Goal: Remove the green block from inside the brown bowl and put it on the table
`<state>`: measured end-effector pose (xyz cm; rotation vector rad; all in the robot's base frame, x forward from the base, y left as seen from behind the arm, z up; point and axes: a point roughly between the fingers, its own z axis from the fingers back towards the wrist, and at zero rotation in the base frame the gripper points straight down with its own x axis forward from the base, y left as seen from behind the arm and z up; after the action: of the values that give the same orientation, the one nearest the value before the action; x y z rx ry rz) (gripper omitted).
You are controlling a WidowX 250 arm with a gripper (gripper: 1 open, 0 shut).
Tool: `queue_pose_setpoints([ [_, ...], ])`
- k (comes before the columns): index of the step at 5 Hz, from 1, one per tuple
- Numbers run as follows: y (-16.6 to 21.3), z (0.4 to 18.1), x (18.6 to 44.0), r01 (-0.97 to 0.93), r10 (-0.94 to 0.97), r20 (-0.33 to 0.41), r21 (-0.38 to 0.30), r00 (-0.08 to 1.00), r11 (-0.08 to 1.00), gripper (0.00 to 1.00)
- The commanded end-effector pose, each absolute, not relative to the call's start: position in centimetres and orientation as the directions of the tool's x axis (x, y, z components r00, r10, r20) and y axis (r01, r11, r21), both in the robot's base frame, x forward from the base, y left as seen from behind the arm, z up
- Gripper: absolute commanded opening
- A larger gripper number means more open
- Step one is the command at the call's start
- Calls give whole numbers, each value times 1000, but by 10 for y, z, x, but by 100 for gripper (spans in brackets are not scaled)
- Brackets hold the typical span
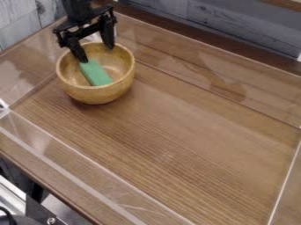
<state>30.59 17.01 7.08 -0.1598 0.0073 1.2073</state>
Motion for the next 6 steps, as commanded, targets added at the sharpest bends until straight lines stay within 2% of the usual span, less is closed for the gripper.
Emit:
queue_pose_setpoints([
  [1, 171, 89, 317, -923, 932, -46, -160, 360, 349, 100],
  [6, 173, 82, 330, -931, 939, -53, -161, 340, 328, 100],
])
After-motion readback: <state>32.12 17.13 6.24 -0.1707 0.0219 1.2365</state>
